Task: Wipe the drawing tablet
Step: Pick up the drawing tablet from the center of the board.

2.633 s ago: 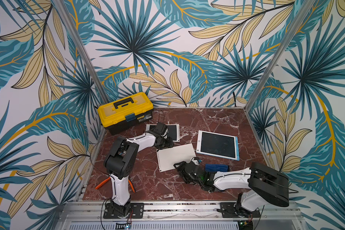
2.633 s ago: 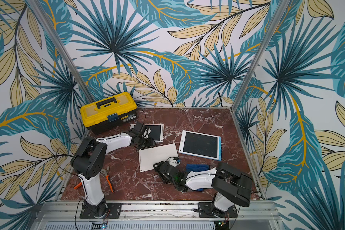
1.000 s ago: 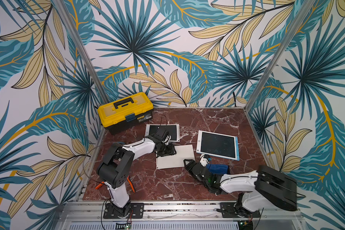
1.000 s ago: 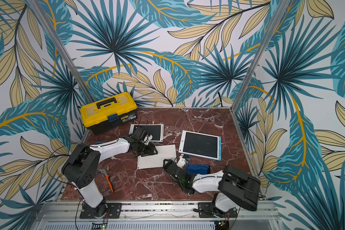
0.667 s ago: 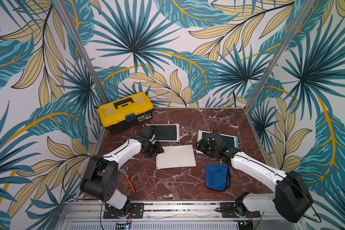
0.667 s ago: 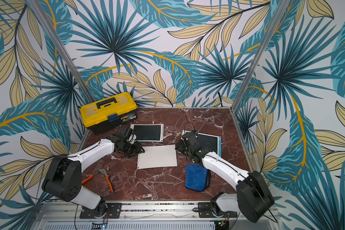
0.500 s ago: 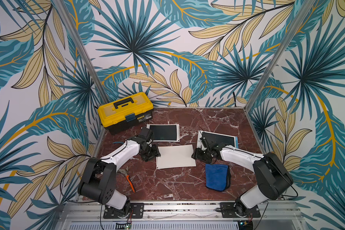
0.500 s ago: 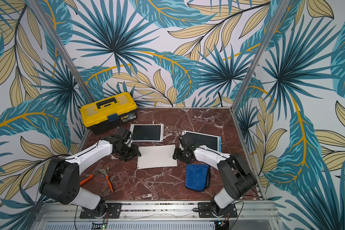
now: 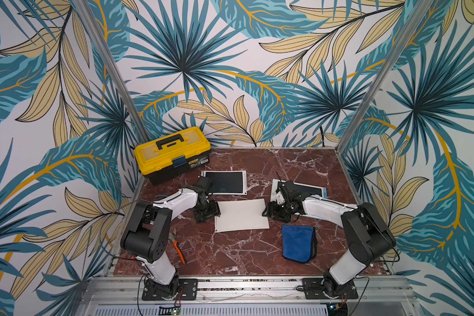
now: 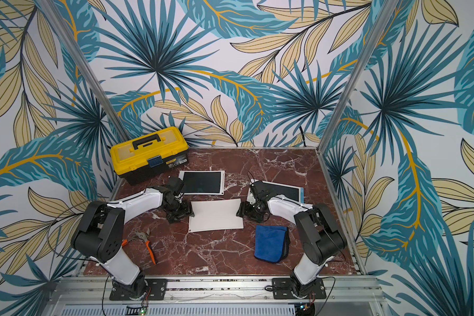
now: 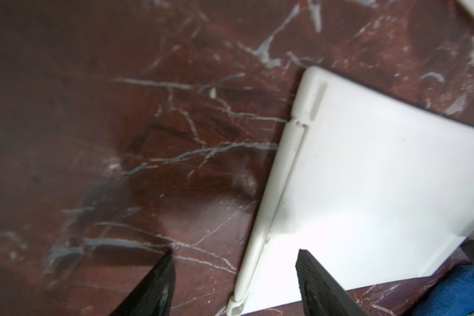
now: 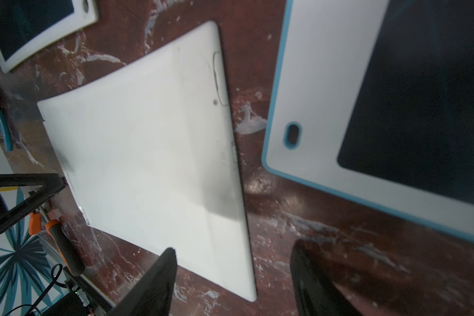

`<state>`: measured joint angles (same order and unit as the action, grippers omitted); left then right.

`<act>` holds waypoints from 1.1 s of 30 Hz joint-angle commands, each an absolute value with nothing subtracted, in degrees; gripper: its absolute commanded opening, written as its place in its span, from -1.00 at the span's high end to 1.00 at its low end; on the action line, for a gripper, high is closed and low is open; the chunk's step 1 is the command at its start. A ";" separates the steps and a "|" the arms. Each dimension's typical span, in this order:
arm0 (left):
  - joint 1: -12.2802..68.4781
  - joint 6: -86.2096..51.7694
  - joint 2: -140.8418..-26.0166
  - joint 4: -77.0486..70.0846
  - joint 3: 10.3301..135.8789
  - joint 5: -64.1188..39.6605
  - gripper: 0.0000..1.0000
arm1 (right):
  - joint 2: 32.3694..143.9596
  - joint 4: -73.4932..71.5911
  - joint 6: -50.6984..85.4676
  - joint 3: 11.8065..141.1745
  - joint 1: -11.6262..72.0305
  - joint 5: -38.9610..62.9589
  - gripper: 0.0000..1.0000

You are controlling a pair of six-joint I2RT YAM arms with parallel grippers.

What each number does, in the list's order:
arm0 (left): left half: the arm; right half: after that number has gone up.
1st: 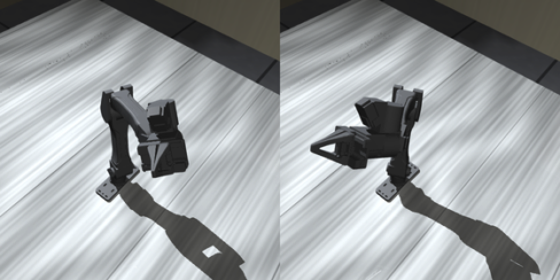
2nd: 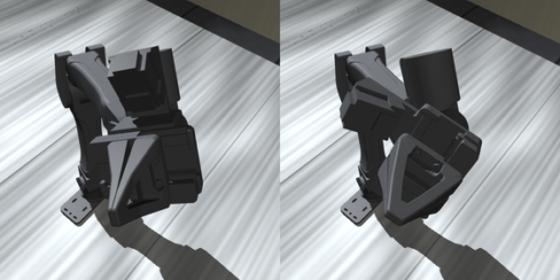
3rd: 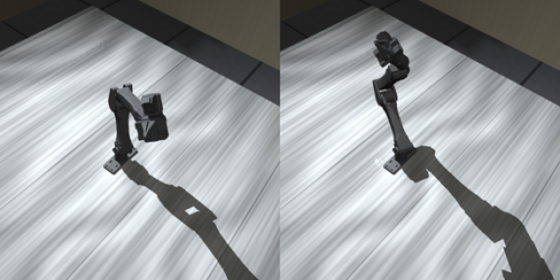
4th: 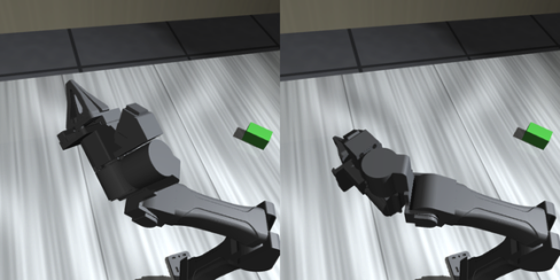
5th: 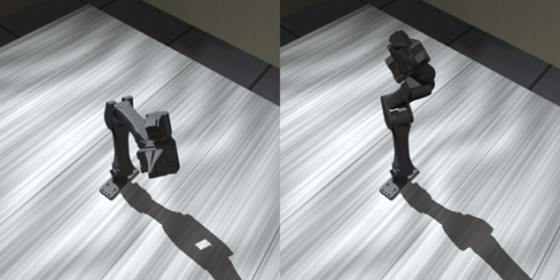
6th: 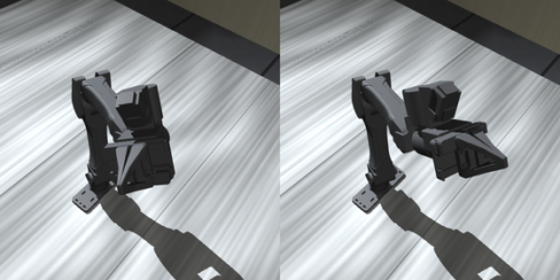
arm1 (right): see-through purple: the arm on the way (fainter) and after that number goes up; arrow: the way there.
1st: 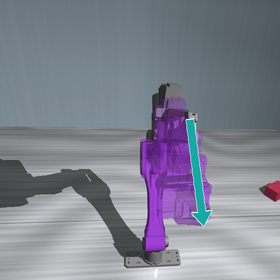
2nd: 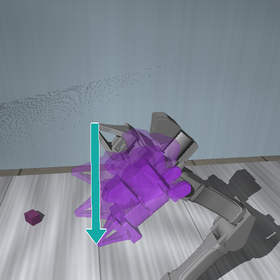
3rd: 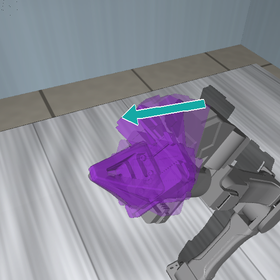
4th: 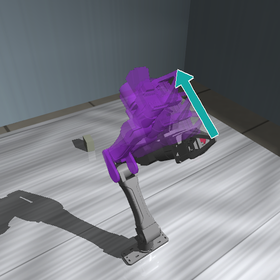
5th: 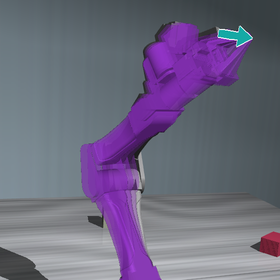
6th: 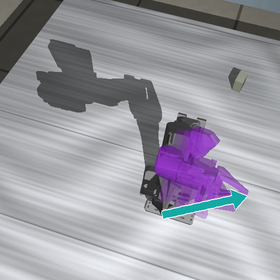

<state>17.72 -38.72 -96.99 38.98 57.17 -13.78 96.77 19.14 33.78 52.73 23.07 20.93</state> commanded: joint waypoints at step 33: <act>11.55 -35.19 -98.10 9.93 42.95 -47.73 -0.32 | 113.49 16.25 27.68 62.55 22.18 35.24 -0.32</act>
<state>8.88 -35.35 -95.37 9.56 45.41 -35.90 108.27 17.08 29.67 63.46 20.36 33.93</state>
